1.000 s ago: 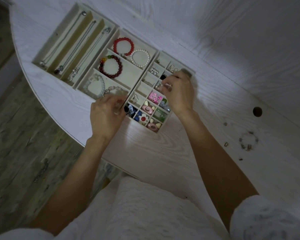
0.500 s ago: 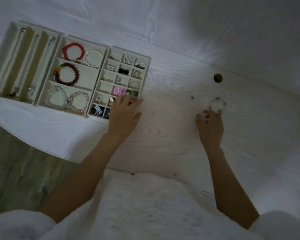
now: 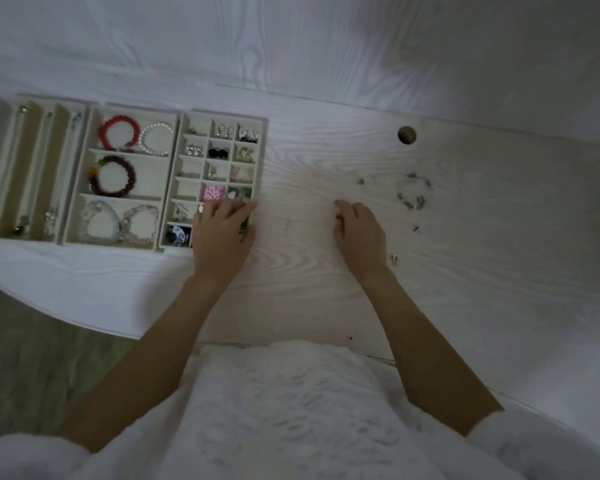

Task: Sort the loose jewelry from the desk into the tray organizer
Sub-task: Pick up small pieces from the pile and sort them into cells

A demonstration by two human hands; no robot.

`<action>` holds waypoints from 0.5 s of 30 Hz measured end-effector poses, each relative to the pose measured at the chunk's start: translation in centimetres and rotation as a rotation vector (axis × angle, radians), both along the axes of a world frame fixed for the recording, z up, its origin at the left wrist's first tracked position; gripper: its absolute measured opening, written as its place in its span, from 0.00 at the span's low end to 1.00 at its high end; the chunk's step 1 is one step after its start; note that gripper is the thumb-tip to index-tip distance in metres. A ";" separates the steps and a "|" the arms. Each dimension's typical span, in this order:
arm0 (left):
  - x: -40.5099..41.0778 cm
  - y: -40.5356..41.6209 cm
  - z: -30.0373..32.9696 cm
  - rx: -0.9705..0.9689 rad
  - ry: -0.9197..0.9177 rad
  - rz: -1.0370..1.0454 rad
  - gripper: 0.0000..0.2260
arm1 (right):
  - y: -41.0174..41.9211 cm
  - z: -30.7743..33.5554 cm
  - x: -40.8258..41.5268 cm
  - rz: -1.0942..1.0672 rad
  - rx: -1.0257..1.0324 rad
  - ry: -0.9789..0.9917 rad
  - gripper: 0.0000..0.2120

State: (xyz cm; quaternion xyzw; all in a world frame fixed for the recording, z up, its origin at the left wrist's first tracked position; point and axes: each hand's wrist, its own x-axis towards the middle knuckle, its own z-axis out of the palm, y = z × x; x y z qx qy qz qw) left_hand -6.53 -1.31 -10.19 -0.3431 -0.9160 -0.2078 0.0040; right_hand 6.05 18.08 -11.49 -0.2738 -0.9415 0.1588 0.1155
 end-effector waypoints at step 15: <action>-0.3 -0.1 -0.1 0.022 0.010 0.002 0.17 | 0.8 2.0 0.3 0.094 -0.074 -0.169 0.04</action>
